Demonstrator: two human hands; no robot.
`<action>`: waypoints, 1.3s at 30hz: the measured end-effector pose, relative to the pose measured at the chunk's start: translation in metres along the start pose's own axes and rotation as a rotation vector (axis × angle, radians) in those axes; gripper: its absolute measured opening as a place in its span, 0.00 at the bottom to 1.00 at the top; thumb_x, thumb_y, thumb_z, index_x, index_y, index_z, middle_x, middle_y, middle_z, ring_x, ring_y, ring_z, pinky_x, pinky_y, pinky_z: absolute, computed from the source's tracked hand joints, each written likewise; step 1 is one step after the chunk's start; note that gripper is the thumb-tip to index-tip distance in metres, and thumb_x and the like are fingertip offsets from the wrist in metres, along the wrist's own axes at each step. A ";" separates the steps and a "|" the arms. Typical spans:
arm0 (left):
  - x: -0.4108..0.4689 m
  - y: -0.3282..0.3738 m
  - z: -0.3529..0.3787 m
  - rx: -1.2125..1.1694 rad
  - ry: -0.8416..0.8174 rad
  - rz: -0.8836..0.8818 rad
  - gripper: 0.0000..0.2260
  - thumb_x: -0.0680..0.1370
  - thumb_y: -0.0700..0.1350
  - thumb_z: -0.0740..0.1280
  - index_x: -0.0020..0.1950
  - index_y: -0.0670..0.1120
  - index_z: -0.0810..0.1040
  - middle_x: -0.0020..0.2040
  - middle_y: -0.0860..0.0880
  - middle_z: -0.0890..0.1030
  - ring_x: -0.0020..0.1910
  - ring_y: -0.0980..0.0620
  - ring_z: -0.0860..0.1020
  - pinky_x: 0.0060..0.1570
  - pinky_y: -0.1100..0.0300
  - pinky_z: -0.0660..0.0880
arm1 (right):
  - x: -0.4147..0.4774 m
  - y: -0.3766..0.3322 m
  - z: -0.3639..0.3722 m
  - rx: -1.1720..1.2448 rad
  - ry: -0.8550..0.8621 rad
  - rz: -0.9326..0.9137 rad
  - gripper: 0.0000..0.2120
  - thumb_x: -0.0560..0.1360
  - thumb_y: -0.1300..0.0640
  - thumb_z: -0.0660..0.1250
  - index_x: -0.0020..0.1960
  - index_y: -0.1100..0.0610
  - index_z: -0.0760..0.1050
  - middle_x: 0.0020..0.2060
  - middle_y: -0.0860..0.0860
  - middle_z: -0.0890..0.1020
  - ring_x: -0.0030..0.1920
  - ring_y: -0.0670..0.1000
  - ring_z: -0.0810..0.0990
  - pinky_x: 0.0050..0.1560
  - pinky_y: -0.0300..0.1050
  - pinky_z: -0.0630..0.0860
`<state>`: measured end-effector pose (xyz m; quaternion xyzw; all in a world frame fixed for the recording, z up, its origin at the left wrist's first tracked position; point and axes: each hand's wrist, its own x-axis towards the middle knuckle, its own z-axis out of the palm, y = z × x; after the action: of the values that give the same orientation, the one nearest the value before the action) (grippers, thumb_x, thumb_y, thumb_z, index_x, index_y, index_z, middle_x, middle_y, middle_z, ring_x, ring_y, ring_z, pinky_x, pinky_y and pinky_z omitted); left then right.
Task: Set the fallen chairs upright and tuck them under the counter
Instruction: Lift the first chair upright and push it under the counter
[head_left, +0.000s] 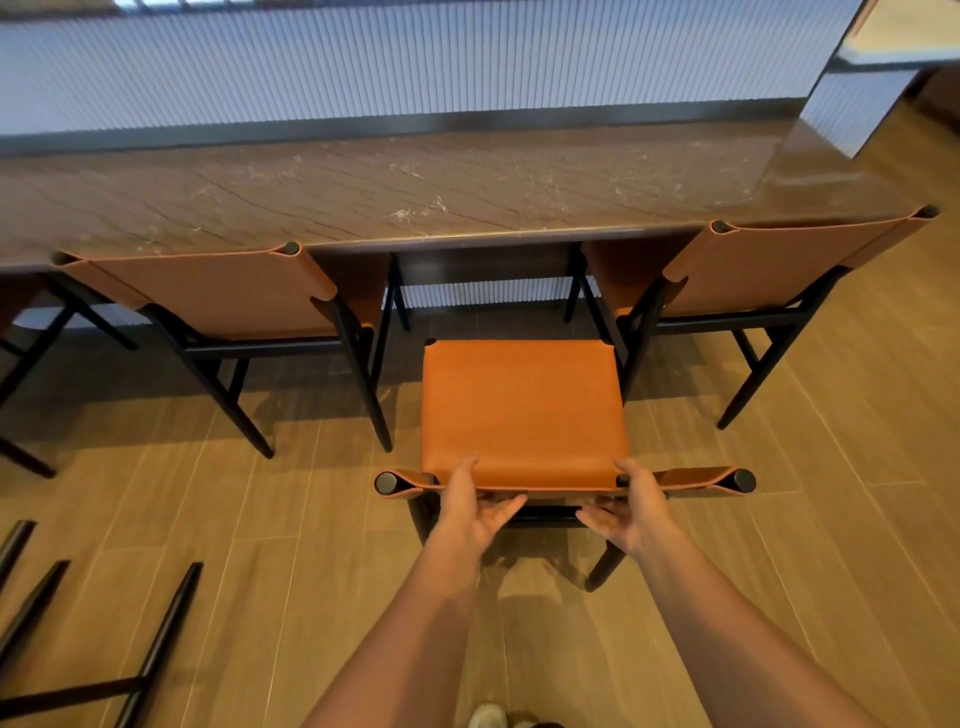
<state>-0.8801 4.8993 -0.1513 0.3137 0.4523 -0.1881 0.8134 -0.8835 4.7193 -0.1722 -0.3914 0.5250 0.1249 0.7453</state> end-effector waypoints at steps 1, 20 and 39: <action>0.002 0.002 0.001 -0.032 0.007 -0.018 0.22 0.77 0.48 0.68 0.68 0.44 0.65 0.60 0.38 0.71 0.66 0.36 0.69 0.49 0.41 0.76 | 0.002 -0.002 0.001 0.027 -0.005 0.012 0.25 0.76 0.52 0.68 0.69 0.58 0.65 0.59 0.64 0.73 0.61 0.65 0.75 0.50 0.62 0.77; 0.022 0.069 0.063 -0.114 0.045 -0.106 0.13 0.79 0.33 0.59 0.64 0.37 0.68 0.70 0.34 0.68 0.68 0.27 0.65 0.52 0.40 0.75 | 0.004 -0.074 0.065 0.021 -0.003 -0.055 0.09 0.77 0.72 0.55 0.51 0.62 0.70 0.52 0.60 0.76 0.61 0.66 0.73 0.46 0.66 0.78; 0.068 0.188 0.206 0.088 0.005 0.231 0.10 0.74 0.29 0.57 0.51 0.40 0.72 0.50 0.38 0.73 0.60 0.33 0.70 0.59 0.37 0.72 | 0.023 -0.218 0.195 0.035 -0.111 -0.193 0.16 0.76 0.72 0.58 0.61 0.59 0.66 0.56 0.62 0.71 0.62 0.69 0.72 0.49 0.68 0.78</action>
<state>-0.6067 4.8957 -0.0641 0.3996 0.4066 -0.1122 0.8139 -0.6101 4.7087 -0.0661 -0.4195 0.4450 0.0649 0.7885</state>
